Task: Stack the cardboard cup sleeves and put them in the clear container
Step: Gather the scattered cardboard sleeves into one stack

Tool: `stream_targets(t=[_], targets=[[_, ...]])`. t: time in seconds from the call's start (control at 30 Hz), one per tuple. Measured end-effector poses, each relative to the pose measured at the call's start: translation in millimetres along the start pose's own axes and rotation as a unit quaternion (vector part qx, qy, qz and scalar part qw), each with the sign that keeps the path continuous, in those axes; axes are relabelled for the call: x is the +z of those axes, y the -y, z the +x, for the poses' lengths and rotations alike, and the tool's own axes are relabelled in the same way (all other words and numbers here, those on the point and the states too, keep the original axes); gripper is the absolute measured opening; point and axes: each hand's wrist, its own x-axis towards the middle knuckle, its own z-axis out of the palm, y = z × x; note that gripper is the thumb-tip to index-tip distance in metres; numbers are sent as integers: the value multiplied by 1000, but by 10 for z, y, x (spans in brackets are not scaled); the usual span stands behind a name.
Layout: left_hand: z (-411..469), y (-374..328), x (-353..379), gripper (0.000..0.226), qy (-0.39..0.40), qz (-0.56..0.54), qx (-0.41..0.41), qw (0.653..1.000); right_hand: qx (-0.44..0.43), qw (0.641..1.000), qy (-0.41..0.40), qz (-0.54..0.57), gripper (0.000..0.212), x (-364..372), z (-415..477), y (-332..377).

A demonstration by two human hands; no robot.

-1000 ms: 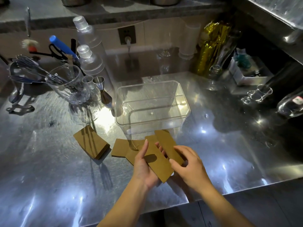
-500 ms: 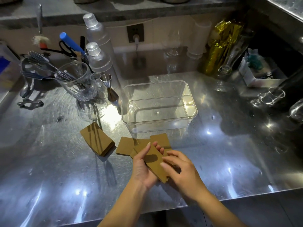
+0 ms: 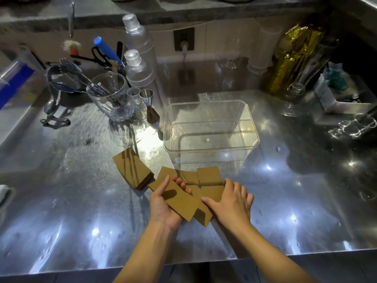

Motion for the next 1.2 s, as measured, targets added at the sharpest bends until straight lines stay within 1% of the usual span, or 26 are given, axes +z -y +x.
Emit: stream_targets(t=[0.13,0.23,0.3,0.33,0.37,0.43,0.53,0.63,0.73,0.83,0.87,0.9,0.97,1.03,1.1,1.13,1.2], targets=[[8,-2,-30,22,-2,6,-2,1000,2,999,26,-23,80,-26,56,16],[20,4,-28,23,-4,14,-5,1000,32,997,74,-9,75,-63,110,47],[25,13,-31,24,-3,13,-9,1000,38,993,109,-3,66,-85,140,62],[28,14,-33,25,-1,11,-12,1000,35,992,119,9,57,-89,145,67],[32,11,-34,27,0,9,-15,1000,32,991,122,33,46,-94,143,68],[38,3,-26,31,0,9,-21,1000,34,986,113,118,26,-108,131,49],[41,0,-16,33,2,13,-22,1000,46,962,84,257,28,-152,120,-17],[44,7,-13,33,2,12,-26,1000,52,935,61,346,12,-227,136,-91],[48,23,6,32,8,13,-29,999,61,912,35,404,14,-272,171,-141],[59,33,29,32,10,7,-28,1000,68,891,-20,448,10,-293,191,-190],[61,35,36,32,11,5,-29,1000,66,885,-42,458,12,-302,185,-203],[63,35,39,32,11,3,-30,999,57,880,-66,467,18,-319,175,-209],[65,35,48,34,11,0,-35,999,8,874,-119,471,34,-371,145,-208],[65,40,53,37,10,-3,-39,999,-34,867,-151,474,40,-436,114,-184],[65,56,57,40,14,-7,-42,999,-34,844,-144,516,32,-500,100,-151],[60,65,62,41,22,-9,-45,999,-28,834,-122,537,26,-530,104,-135],[41,82,86,48,52,-8,-54,997,-21,823,-44,566,18,-586,113,-79]])
